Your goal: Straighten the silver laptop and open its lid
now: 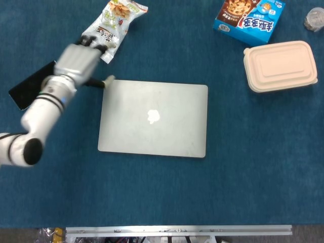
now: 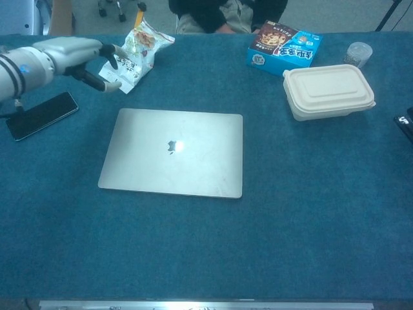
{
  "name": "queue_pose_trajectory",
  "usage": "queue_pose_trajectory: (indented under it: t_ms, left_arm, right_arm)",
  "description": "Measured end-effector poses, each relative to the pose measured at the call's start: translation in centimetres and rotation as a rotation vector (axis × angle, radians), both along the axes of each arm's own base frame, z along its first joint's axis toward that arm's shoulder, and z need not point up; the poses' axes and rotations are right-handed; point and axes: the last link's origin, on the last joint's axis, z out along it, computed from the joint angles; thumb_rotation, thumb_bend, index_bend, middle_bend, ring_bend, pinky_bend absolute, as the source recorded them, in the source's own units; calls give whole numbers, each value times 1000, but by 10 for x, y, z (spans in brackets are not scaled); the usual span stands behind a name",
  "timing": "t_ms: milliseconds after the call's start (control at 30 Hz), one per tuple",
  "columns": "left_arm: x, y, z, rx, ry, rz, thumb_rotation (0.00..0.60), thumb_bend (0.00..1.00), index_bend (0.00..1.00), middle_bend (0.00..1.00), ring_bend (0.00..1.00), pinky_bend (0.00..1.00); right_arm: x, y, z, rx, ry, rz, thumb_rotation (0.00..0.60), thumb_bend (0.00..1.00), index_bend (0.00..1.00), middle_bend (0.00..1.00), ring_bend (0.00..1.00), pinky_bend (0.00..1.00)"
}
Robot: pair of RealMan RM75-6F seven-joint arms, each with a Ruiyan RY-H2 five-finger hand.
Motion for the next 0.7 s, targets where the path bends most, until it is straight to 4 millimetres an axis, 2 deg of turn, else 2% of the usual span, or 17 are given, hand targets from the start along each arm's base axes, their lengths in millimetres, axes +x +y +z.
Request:
queue_pose_trajectory:
  t_ms: [200,333,433,633,700]
  left_arm:
    - [-16,-17,43,114,-91,19,409,342,93,177,0,0]
    - [-28,-35,68,183,-116,12,442,342,93,169,0,0]
    - [-37,-52,80,230,-132,3,486,341,93,163,0,0]
    - [-55,-89,100,311,-142,-22,510,342,93,160,0,0]
    - [-61,-99,104,329,-143,-29,541,342,93,161,0,0]
  right_arm:
    - [11,-5,-12,51,7,51,600,302,101,137,40,105]
    - [17,-8,-18,70,10,75,600,303,101,135,40,105]
    - [19,-8,-20,76,15,82,600,303,101,133,40,105]
    - [19,-10,-26,92,21,80,600,303,101,130,40,105]
    - [19,-10,-28,99,22,82,600,303,101,129,40,105]
